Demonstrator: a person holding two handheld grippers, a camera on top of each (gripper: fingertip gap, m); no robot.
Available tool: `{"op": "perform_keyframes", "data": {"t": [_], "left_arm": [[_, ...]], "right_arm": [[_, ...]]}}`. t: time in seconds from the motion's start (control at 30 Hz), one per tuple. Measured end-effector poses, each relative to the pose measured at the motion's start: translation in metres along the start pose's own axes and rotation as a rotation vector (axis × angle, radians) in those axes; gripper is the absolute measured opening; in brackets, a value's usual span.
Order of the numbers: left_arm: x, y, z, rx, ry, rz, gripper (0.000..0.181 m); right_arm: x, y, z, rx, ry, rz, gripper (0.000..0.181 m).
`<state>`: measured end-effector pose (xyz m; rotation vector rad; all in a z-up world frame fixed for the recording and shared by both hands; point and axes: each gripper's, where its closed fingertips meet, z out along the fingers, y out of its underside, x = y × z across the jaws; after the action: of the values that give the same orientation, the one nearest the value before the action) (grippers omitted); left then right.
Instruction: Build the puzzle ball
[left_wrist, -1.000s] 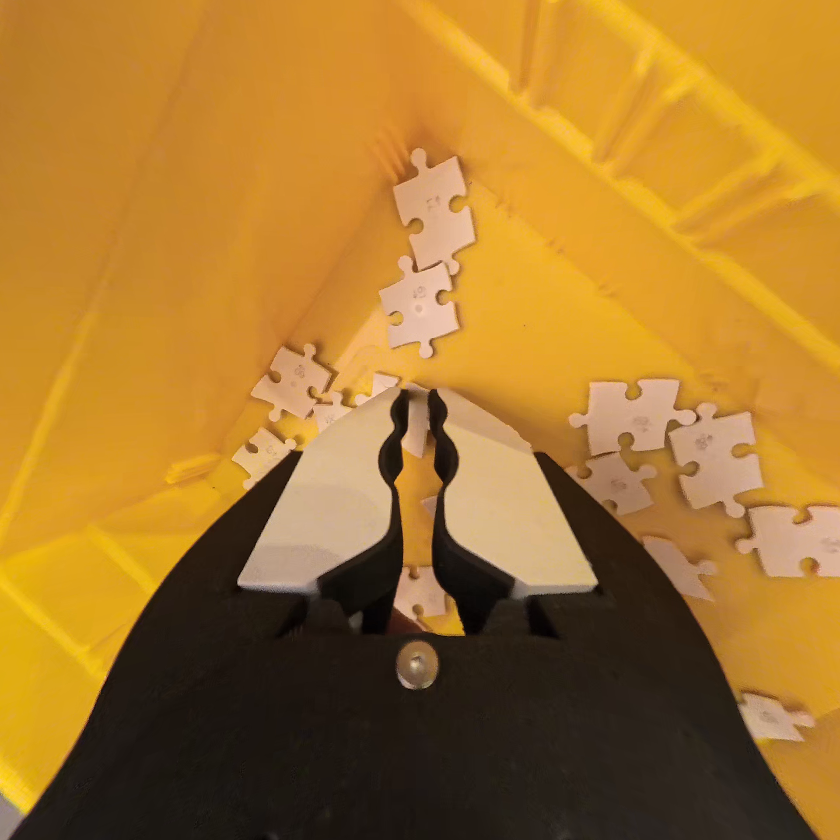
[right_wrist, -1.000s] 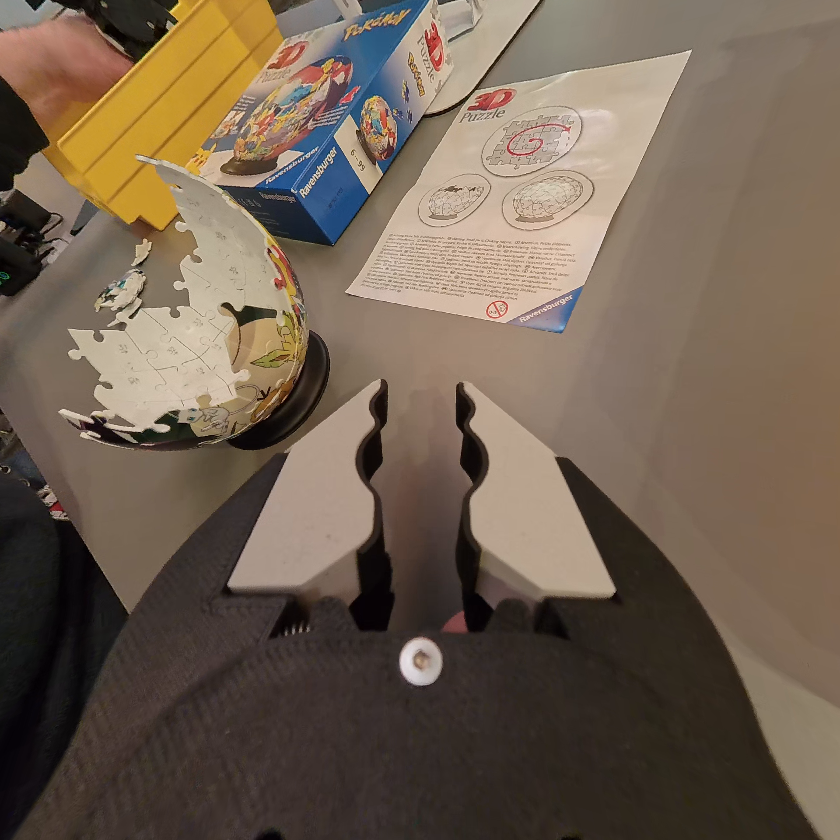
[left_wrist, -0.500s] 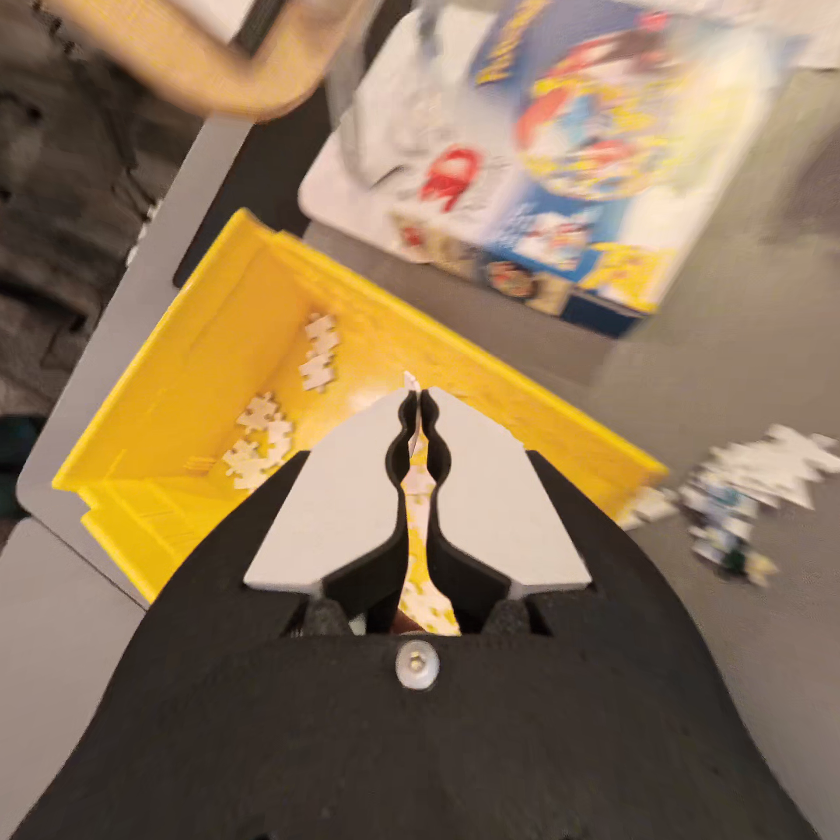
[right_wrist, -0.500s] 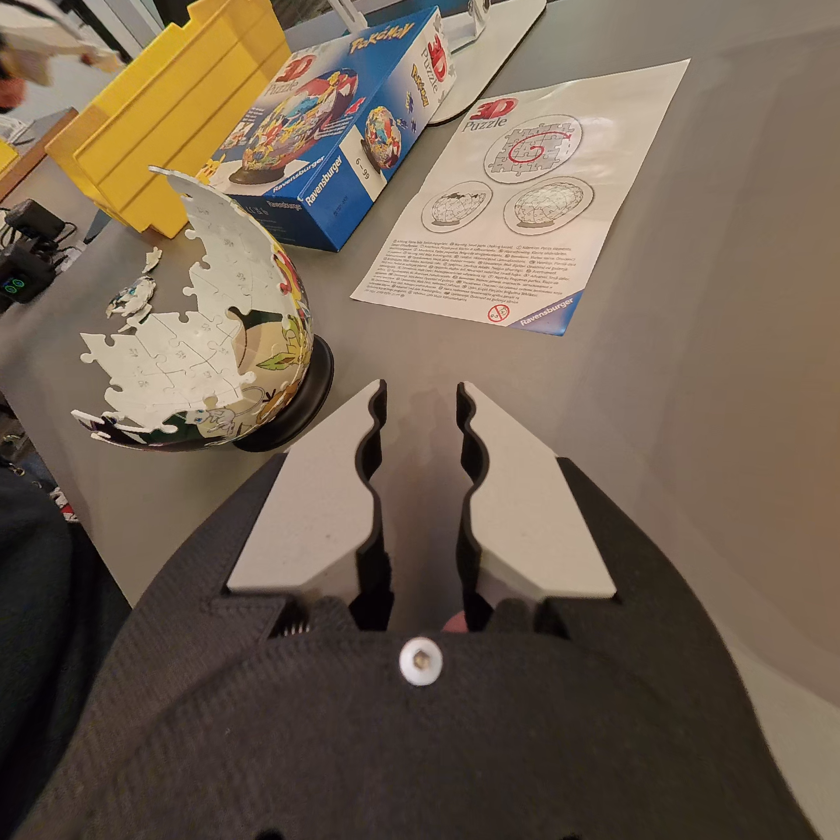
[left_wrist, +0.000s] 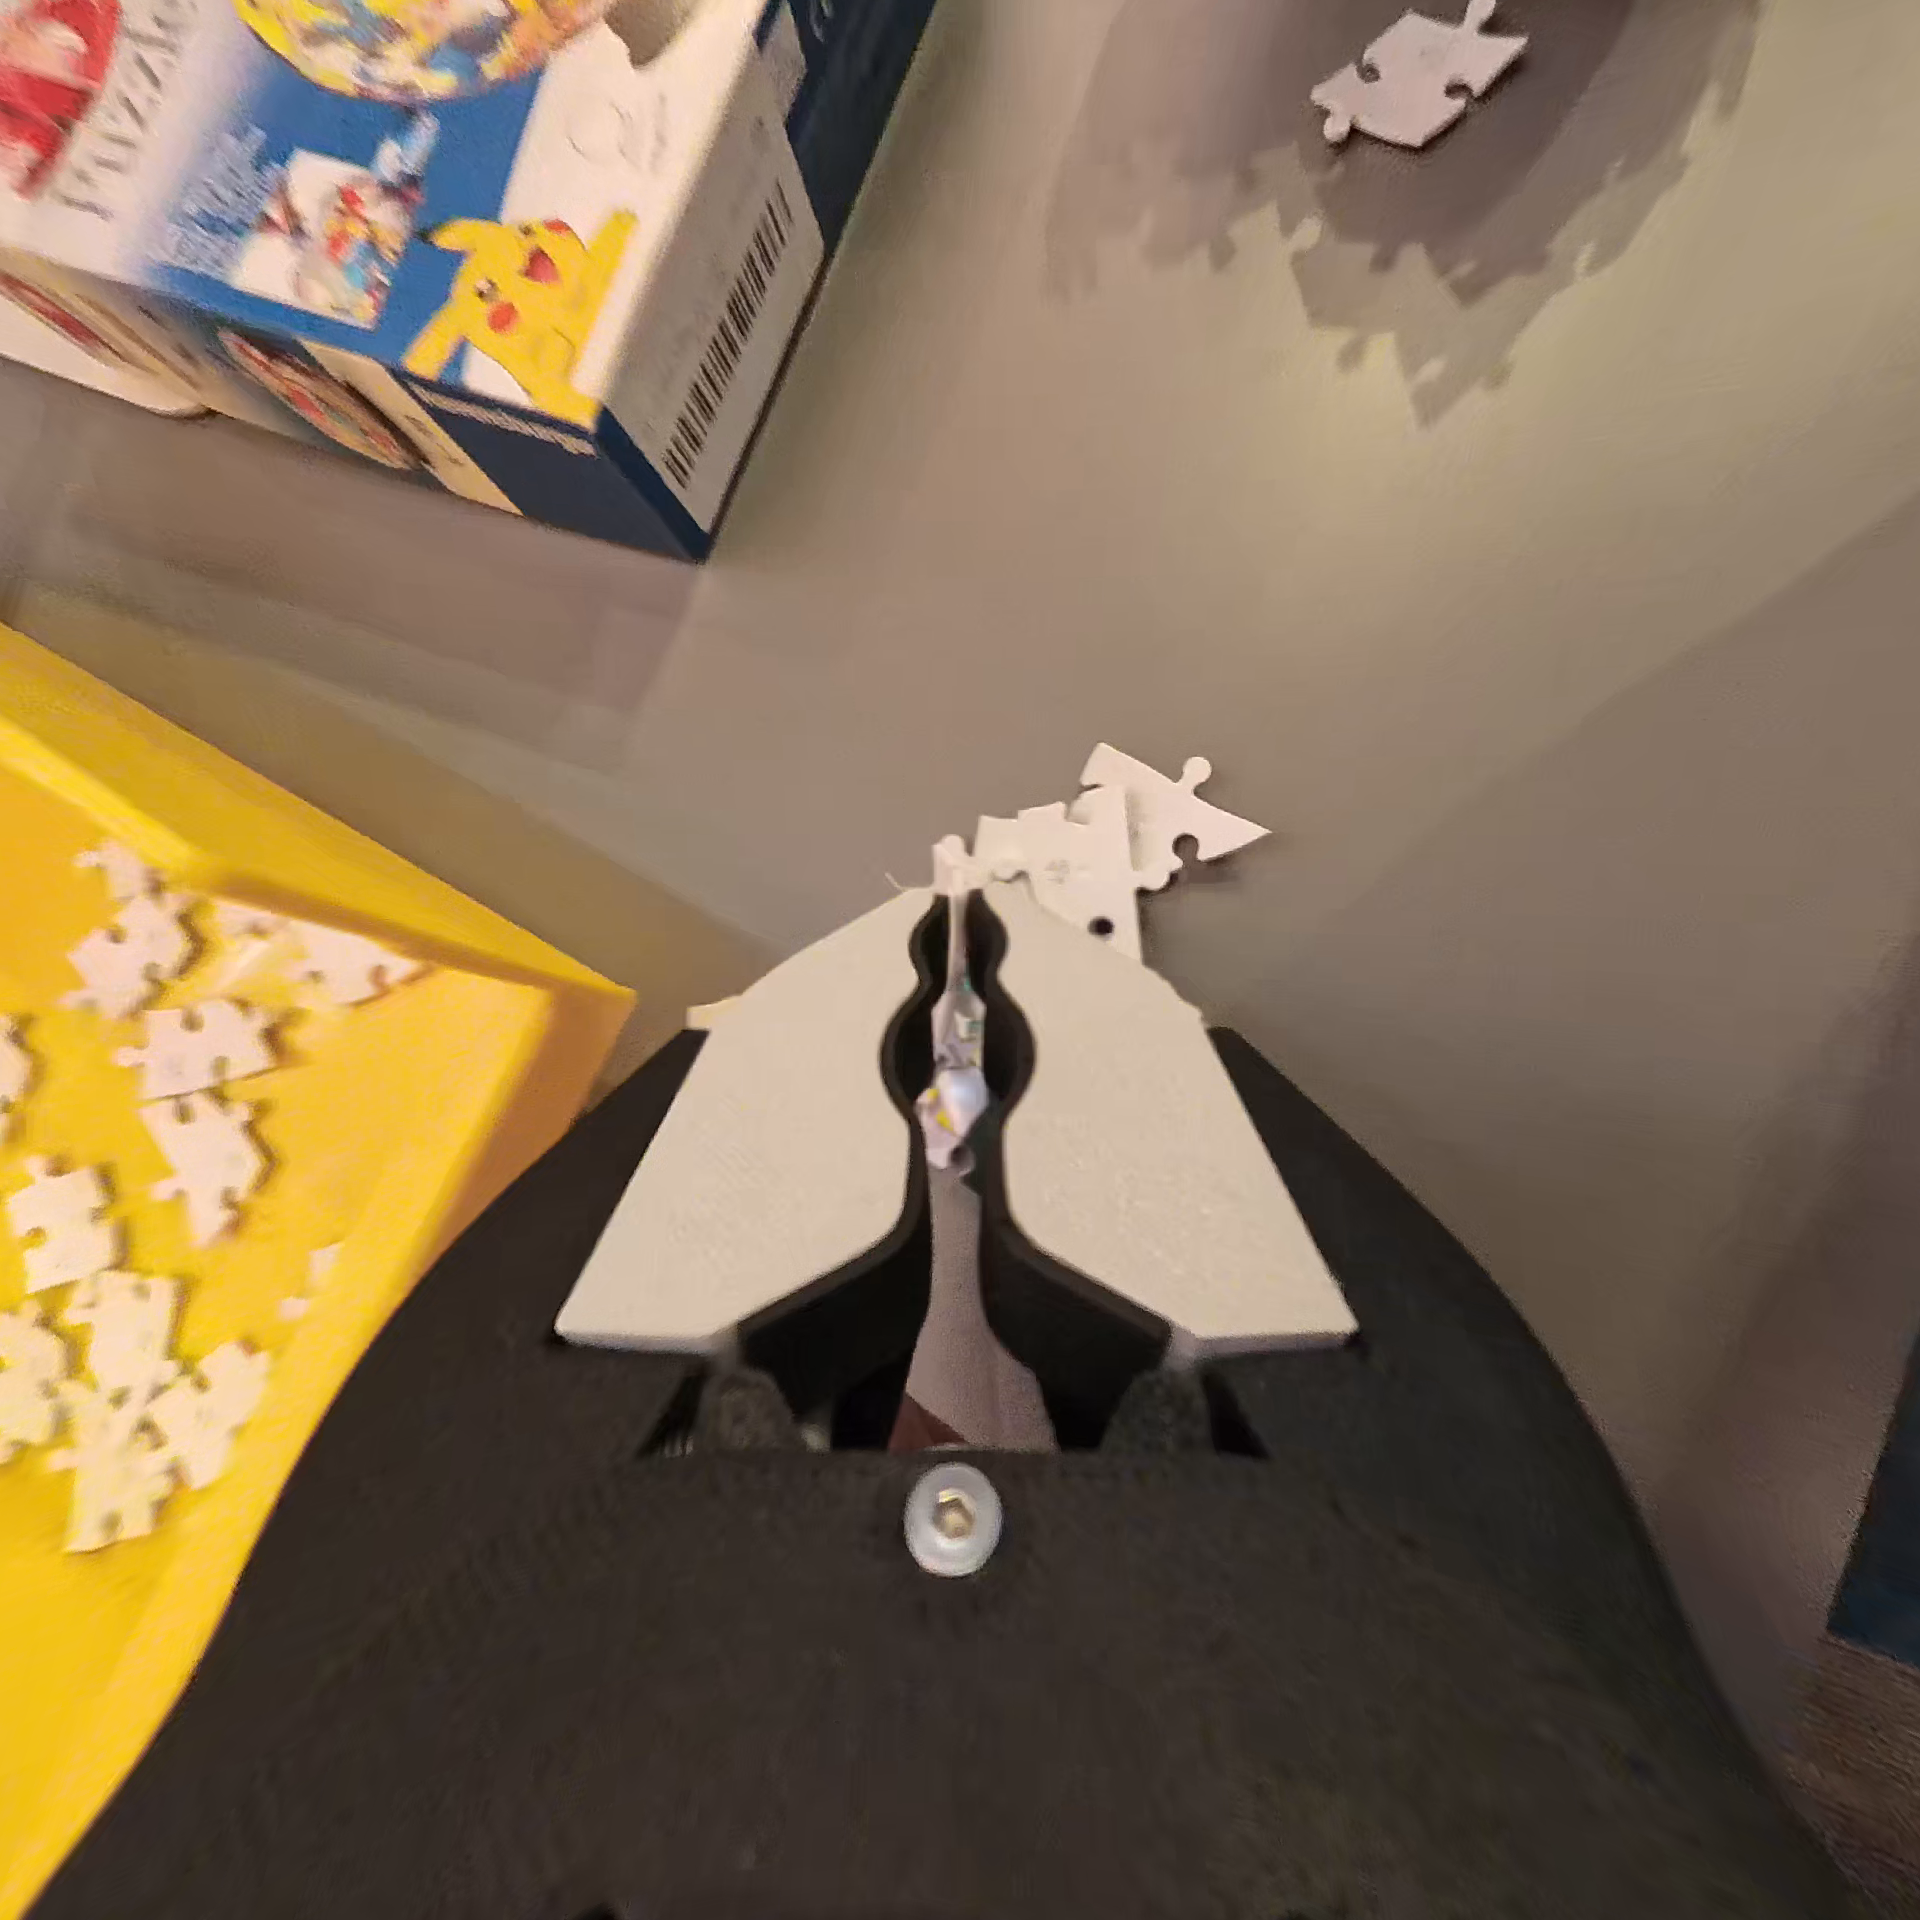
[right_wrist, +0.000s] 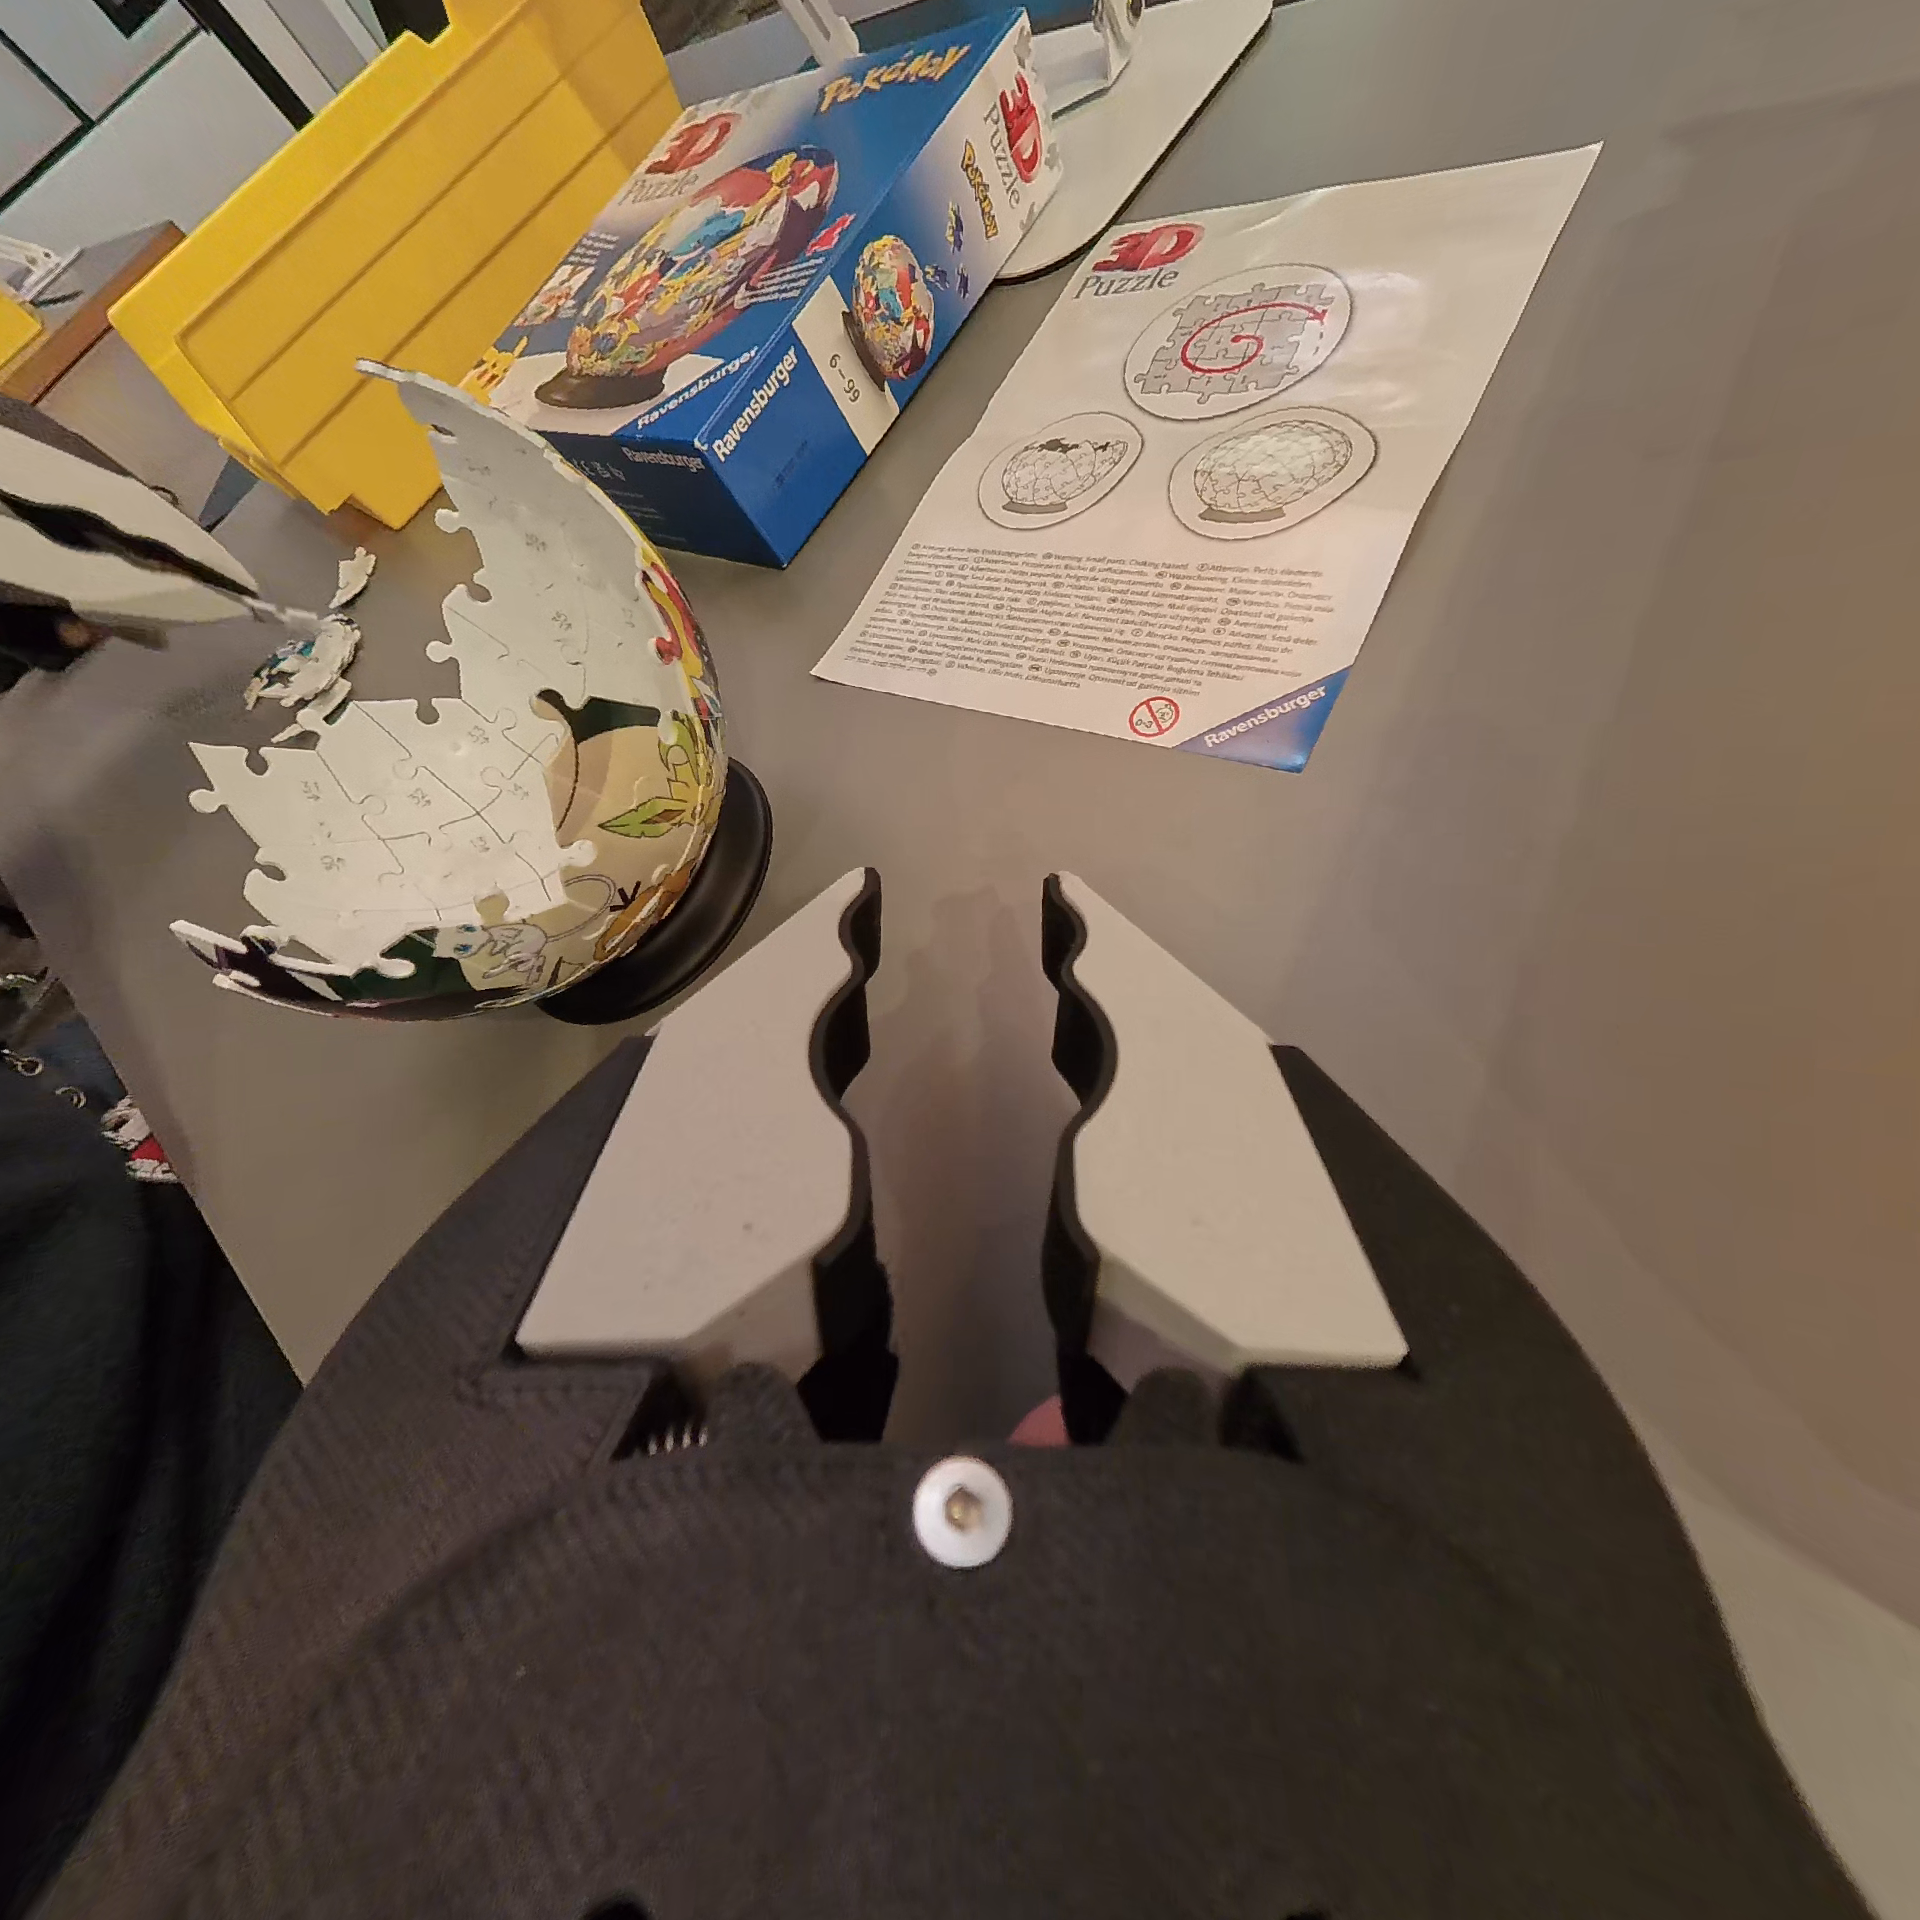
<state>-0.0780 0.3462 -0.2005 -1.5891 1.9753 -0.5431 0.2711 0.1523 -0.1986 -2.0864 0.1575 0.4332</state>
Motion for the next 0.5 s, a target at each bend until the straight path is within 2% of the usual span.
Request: {"op": "perform_keyframes", "data": {"t": [0.07, 0.17, 0.23, 0.33, 0.4, 0.5], "left_arm": [[0.002, 0.002, 0.002, -0.005, 0.002, -0.012, 0.019], [-0.016, -0.021, -0.022, 0.095, -0.088, 0.035, 0.020], [-0.045, -0.042, -0.047, 0.161, -0.198, 0.050, 0.016], [-0.107, -0.046, -0.069, 0.127, -0.367, 0.060, 0.022], [-0.146, -0.042, -0.067, 0.073, -0.416, 0.018, 0.026], [-0.198, -0.024, -0.042, -0.004, -0.404, -0.102, 0.029]], "right_arm": [[0.000, 0.000, 0.000, 0.003, -0.001, -0.002, 0.030], [0.000, -0.001, -0.001, 0.007, -0.004, 0.000, 0.030], [-0.001, -0.001, -0.001, 0.008, -0.009, 0.003, 0.030], [-0.001, -0.001, -0.001, 0.011, -0.016, 0.009, 0.030], [-0.001, -0.002, -0.002, 0.014, -0.019, 0.009, 0.030], [-0.002, -0.002, -0.002, 0.020, -0.020, 0.007, 0.031]]}}
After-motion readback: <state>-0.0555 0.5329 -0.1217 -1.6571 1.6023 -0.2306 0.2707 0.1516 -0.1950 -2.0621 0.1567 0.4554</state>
